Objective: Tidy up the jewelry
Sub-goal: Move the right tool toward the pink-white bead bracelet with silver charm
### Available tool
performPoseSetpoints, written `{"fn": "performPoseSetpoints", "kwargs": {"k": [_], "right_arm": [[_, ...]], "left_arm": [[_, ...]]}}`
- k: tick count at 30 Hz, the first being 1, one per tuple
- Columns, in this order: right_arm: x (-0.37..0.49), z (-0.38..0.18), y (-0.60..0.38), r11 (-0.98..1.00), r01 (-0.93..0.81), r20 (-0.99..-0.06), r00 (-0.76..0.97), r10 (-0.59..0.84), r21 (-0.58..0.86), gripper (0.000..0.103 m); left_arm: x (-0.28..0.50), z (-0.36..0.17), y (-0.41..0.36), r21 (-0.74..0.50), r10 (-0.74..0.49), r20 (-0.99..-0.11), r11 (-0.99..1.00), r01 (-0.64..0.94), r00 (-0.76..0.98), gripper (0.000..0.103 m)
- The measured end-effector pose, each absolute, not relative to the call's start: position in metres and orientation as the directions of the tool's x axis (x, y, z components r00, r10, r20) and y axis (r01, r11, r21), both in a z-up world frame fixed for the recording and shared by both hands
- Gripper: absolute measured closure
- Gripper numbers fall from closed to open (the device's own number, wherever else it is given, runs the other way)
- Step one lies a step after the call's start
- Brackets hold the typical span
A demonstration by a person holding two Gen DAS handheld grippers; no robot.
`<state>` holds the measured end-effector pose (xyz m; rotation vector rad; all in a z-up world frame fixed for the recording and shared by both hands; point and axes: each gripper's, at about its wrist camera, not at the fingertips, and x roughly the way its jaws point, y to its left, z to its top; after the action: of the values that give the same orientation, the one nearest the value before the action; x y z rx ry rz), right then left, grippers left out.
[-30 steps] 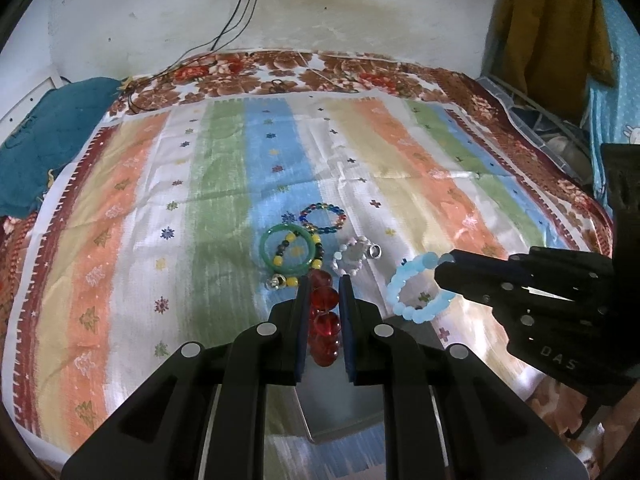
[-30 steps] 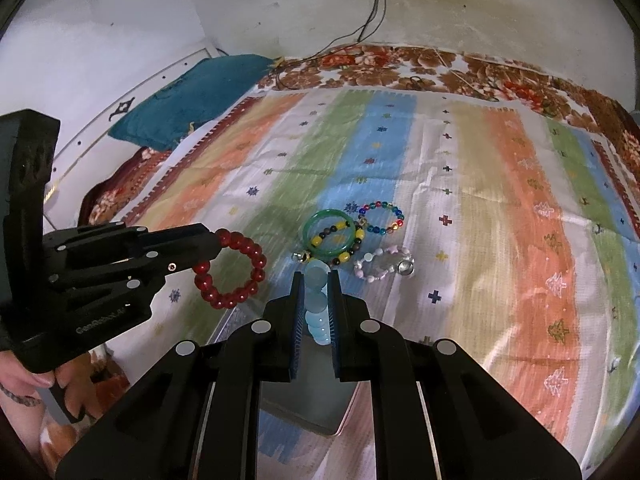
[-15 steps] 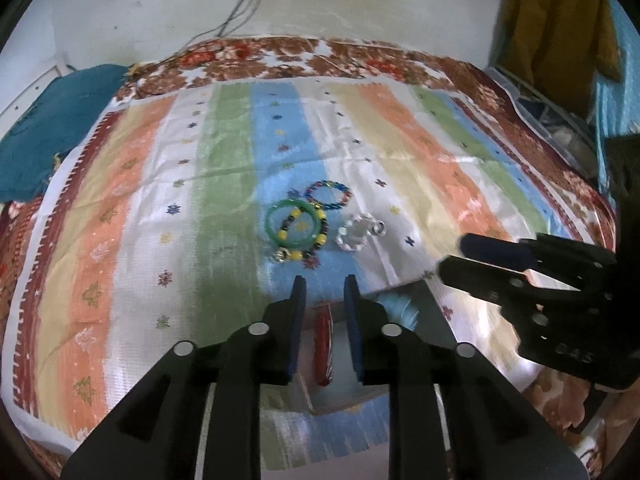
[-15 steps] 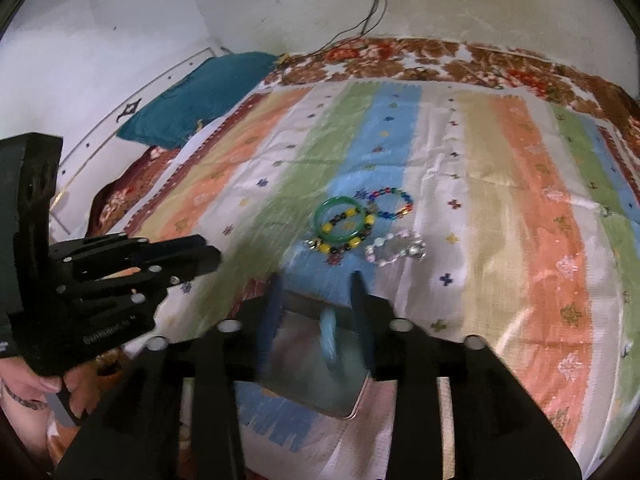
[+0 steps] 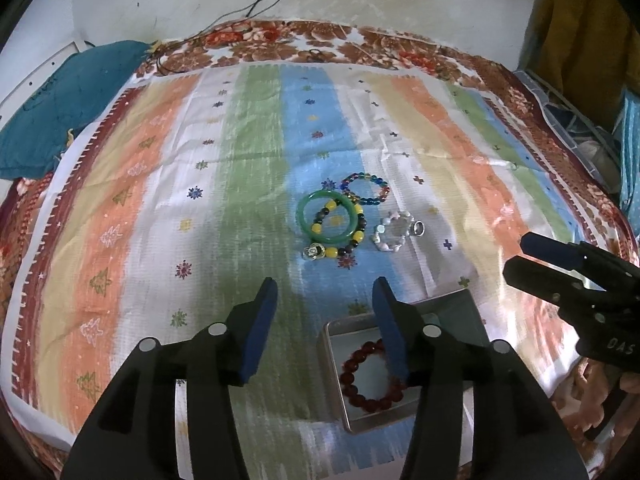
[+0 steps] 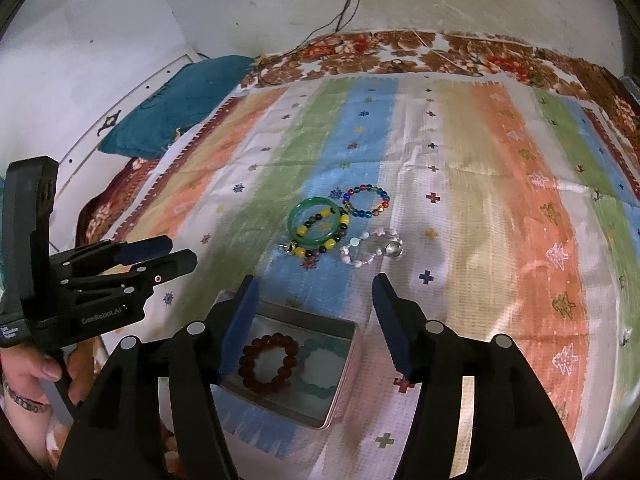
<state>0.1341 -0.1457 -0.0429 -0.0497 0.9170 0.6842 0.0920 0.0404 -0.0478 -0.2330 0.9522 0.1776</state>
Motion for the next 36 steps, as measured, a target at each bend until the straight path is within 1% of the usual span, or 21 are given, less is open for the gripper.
{"fn": "performPoseSetpoints", "kwargs": {"k": [2,4,8,13,16,19,22,30,36], "right_arm": [[0.137,-0.043,-0.146,0.79,-0.561,-0.743,0.414,0.525,0.245,0.038],[0.14,-0.044,-0.146,0.793,-0.559,-0.746,0.416,0.52,0.241,0.037],[0.148,-0.047,-0.144,0.802,-0.547,-0.755,0.414,0.508,0.24,0.037],[0.166,-0.052,-0.143,0.818,-0.509,-0.764,0.404,0.502,0.269,0.037],[0.175,-0.058,-0.141,0.822,-0.5,-0.778,0.387,0.495,0.274,0.031],[0.18,-0.064,-0.14,0.825,-0.495,-0.79,0.375,0.485,0.272,0.031],[0.188,-0.068,-0.14,0.83,-0.486,-0.796,0.369,0.48,0.275,0.03],[0.205,-0.083,-0.136,0.842,-0.469,-0.823,0.344,0.452,0.266,0.03],[0.212,-0.089,-0.133,0.846,-0.466,-0.836,0.332,0.438,0.258,0.03]], "left_arm": [[0.095,-0.05,0.044,-0.119,0.051,-0.826,0.957,-0.263,0.561,0.049],[0.099,-0.052,0.049,-0.126,0.053,-0.828,0.953,-0.277,0.558,0.045],[0.104,-0.054,0.053,-0.141,0.045,-0.832,0.947,-0.288,0.554,0.045],[0.114,-0.056,0.052,-0.126,0.053,-0.835,0.95,-0.286,0.547,0.042],[0.121,-0.058,0.055,-0.128,0.053,-0.839,0.948,-0.291,0.541,0.042],[0.126,-0.061,0.056,-0.122,0.058,-0.846,0.947,-0.297,0.53,0.042],[0.134,-0.061,0.055,-0.071,0.1,-0.848,0.951,-0.299,0.52,0.041],[0.15,-0.072,0.064,-0.1,0.071,-0.866,0.945,-0.311,0.495,0.041],[0.158,-0.078,0.071,-0.156,0.027,-0.871,0.932,-0.328,0.491,0.041]]}}
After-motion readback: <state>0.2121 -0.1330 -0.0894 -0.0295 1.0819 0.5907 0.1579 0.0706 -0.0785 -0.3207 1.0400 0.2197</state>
